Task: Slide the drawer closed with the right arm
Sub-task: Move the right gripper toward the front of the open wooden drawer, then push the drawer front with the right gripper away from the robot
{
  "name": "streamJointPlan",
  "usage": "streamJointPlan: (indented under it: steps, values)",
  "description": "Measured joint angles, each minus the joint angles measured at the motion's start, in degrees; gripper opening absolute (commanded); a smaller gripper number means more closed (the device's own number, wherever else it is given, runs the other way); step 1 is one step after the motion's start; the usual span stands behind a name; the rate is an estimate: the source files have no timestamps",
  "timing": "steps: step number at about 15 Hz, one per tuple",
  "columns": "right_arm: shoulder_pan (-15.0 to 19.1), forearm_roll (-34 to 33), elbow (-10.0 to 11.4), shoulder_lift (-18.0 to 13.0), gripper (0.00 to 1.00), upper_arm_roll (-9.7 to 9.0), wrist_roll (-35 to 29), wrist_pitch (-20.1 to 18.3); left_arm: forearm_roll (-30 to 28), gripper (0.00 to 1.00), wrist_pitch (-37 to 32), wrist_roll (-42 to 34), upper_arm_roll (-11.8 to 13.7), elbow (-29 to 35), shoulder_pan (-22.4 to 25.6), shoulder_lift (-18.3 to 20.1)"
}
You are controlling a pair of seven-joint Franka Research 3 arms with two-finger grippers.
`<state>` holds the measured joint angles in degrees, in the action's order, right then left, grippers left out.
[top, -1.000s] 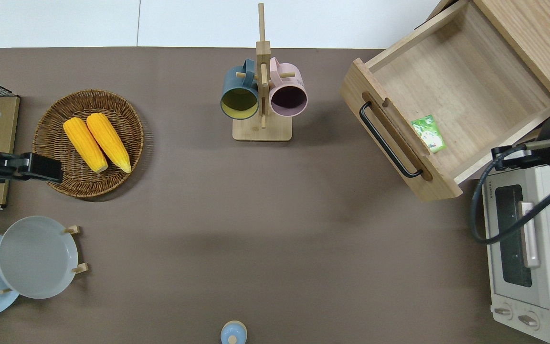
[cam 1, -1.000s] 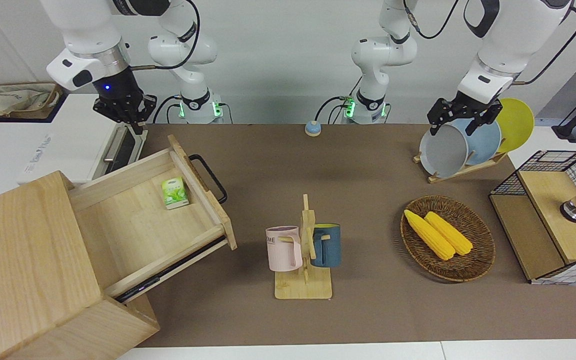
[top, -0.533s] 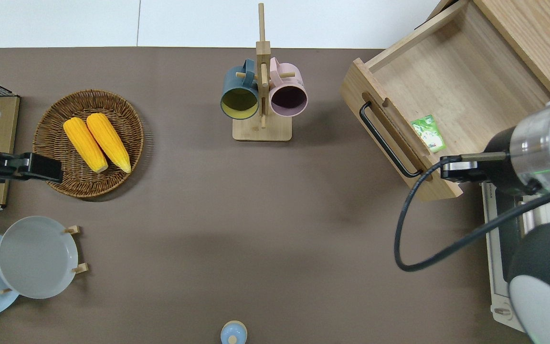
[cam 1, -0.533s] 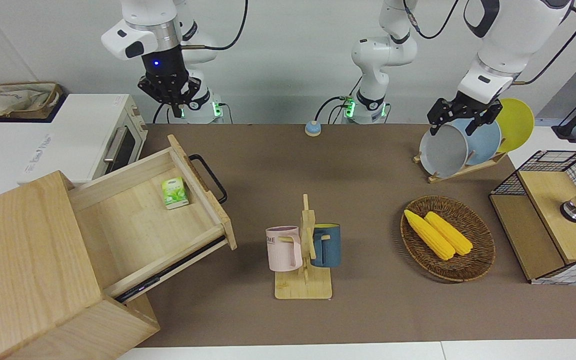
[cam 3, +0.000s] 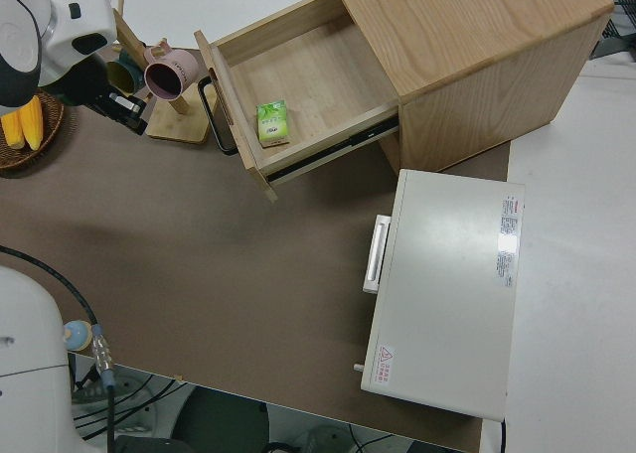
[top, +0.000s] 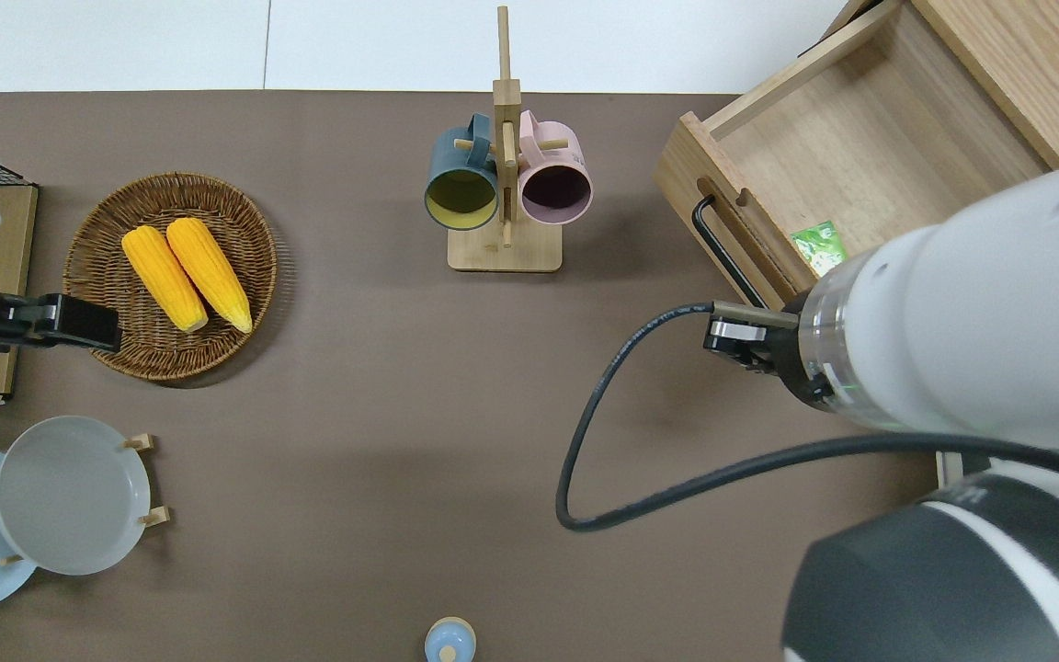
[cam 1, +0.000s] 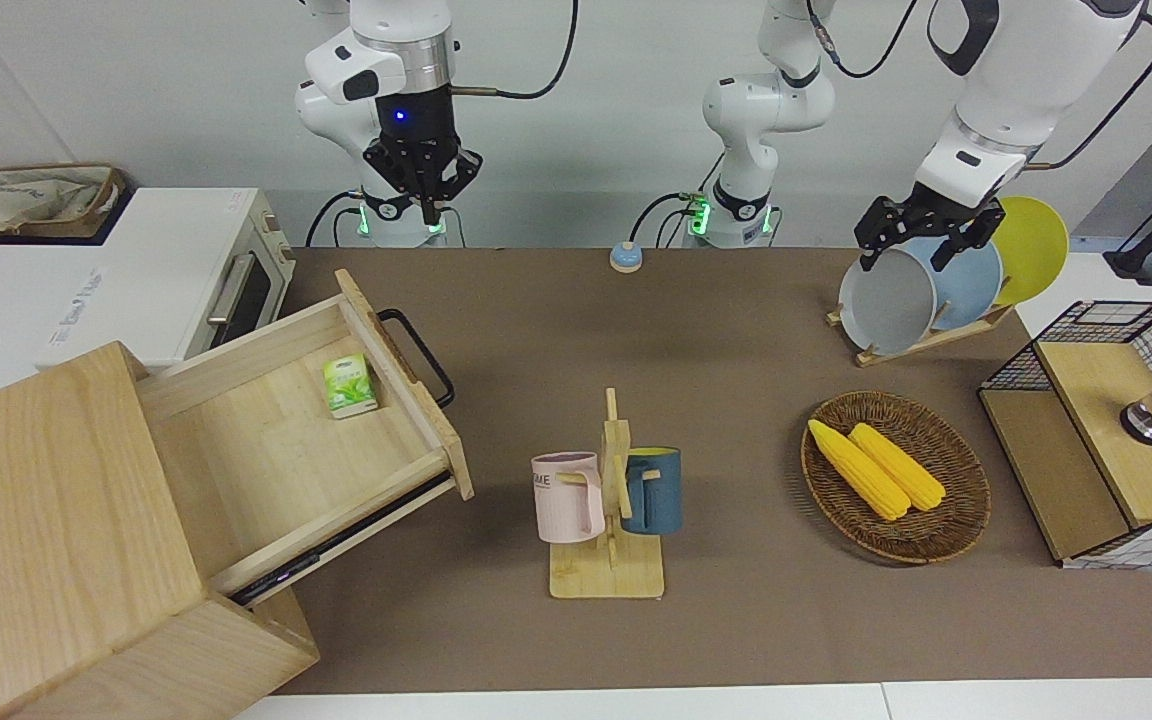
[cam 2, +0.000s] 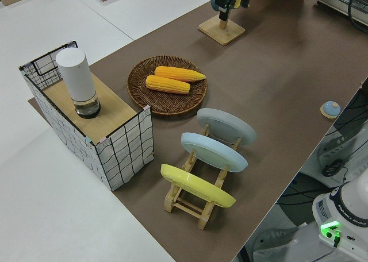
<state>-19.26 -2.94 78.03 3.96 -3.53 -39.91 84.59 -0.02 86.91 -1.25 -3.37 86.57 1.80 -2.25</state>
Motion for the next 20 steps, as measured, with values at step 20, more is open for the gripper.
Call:
streamJointPlan:
  steps: [20]
  values:
    - [-0.73, 3.79, 8.17, 9.53, 0.0, -0.33, -36.49, 10.86, 0.0, 0.99, 0.0, 0.0, 0.0, 0.0, 0.0, 0.0]
